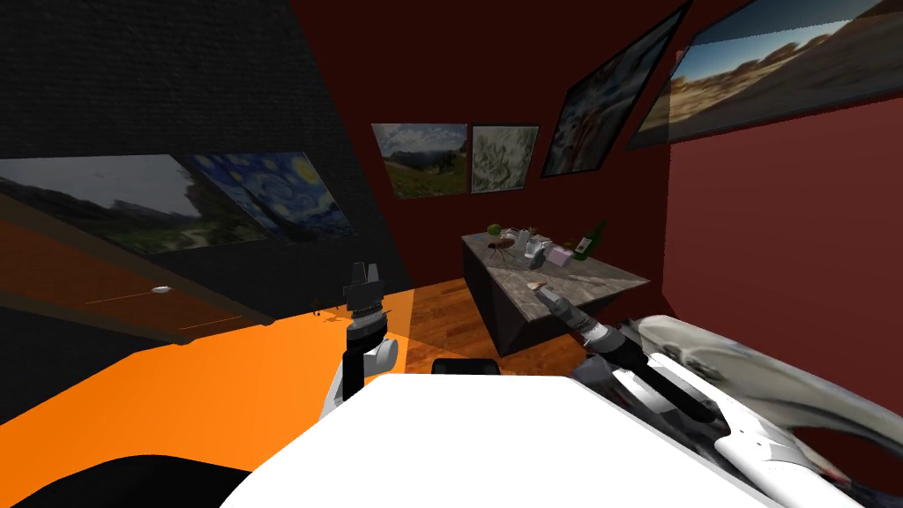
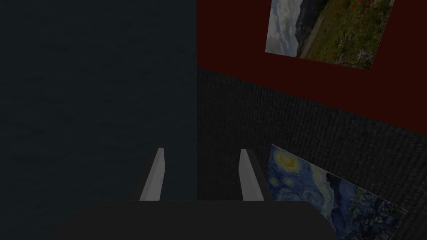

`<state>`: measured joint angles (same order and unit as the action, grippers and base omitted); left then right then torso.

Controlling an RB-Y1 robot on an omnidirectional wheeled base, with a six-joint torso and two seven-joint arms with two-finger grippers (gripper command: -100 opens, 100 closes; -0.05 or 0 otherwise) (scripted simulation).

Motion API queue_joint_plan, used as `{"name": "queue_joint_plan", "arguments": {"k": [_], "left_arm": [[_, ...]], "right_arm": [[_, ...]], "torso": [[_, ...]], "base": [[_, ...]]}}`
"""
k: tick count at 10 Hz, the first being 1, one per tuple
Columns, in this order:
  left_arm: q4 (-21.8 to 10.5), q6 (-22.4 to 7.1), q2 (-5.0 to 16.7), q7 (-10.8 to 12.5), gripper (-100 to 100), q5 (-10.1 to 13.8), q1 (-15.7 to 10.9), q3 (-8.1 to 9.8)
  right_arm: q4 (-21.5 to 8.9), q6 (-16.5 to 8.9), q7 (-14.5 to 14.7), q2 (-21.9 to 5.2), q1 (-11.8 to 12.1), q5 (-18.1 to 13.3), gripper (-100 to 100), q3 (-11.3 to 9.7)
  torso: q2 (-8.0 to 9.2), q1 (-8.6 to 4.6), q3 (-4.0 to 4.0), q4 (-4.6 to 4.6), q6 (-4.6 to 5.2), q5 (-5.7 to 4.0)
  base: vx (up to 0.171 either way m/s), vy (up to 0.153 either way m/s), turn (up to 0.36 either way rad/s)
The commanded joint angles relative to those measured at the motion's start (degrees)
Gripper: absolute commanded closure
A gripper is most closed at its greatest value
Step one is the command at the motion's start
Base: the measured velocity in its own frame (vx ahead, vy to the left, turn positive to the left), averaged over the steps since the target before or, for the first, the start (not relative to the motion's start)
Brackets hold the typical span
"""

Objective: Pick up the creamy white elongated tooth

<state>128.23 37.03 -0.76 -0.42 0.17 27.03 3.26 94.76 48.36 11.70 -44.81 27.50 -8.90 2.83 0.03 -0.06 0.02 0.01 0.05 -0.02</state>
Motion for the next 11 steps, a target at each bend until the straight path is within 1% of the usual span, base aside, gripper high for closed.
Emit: {"name": "queue_joint_plan", "arguments": {"k": [1,2,3,4,5,6,7,8,9,10,11], "left_arm": [[0.0,0.0,0.0,0.0,0,0.0,0.0,0.0],[0.0,0.0,0.0,0.0,0,0.0,-0.01,-0.01],[0.0,0.0,0.0,0.0,0,0.0,0.0,0.0],[0.0,0.0,0.0,0.0,0,0.0,-0.01,-0.01],[0.0,0.0,0.0,0.0,0,0.0,0.0,0.0],[0.0,0.0,0.0,0.0,0,0.0,-0.01,0.0],[0.0,0.0,0.0,0.0,0,0.0,0.0,0.0],[0.0,0.0,0.0,0.0,0,0.0,-0.01,0.0],[0.0,0.0,0.0,0.0,0,0.0,0.0,0.0],[0.0,0.0,0.0,0.0,0,0.0,-0.01,0.0],[0.0,0.0,0.0,0.0,0,0.0,0.0,0.0]], "right_arm": [[-2.86,0.58,1.56,-2.67,-0.11,-1.89,-100,-0.45],[-3.49,0.58,1.56,-2.67,-0.11,-1.89,-100,-0.45],[-5.63,1.04,3.05,-5.15,-0.08,-3.71,-100,-0.71],[-6.49,1.04,3.05,-5.27,-0.08,-3.71,-100,-0.71],[-8.5,1.43,4.61,-7.81,-0.06,-5.59,-100,-0.95],[-9.52,1.43,4.61,-7.81,-0.06,-5.59,-100,-0.95],[-11.76,1.75,6.23,-10.09,-0.06,-7.52,-100,-1.17],[-12.54,1.75,6.23,-10.29,-0.06,-7.52,-100,-1.17],[-14.35,1.99,7.9,-12.69,-0.07,-9.51,-100,-1.39],[-15.53,1.99,7.9,-12.69,-0.07,-9.51,-100,-1.39],[-17.33,2.17,9.61,-15.0,-0.09,-11.52,-100,-1.6]], "torso": [[0.0,0.0,0.0,0.0,0.0,0.0],[0.01,0.03,0.0,0.0,-0.06,0.02],[0.0,0.01,0.0,0.0,-0.01,0.0],[0.02,0.0,0.01,0.0,-0.07,0.01],[0.03,-0.02,0.02,0.01,0.01,0.0],[0.04,-0.01,0.02,0.01,-0.04,0.01],[0.03,0.0,0.02,0.01,0.0,0.0],[0.01,-0.01,0.0,0.0,-0.06,0.01],[0.01,-0.02,0.01,0.0,0.02,0.01],[0.03,0.0,0.01,0.01,-0.04,0.01],[0.01,0.0,0.01,0.01,0.01,0.01]], "base": [[-0.021,0.006,0.216],[-0.019,-0.006,0.126],[-0.03,-0.002,0.281],[-0.026,-0.012,0.089],[-0.031,-0.003,0.17],[-0.024,-0.005,0.129],[-0.024,-0.004,0.239],[-0.02,-0.008,0.112],[-0.028,-0.001,0.204],[-0.023,-0.003,0.123],[-0.023,0.0,0.261]]}}
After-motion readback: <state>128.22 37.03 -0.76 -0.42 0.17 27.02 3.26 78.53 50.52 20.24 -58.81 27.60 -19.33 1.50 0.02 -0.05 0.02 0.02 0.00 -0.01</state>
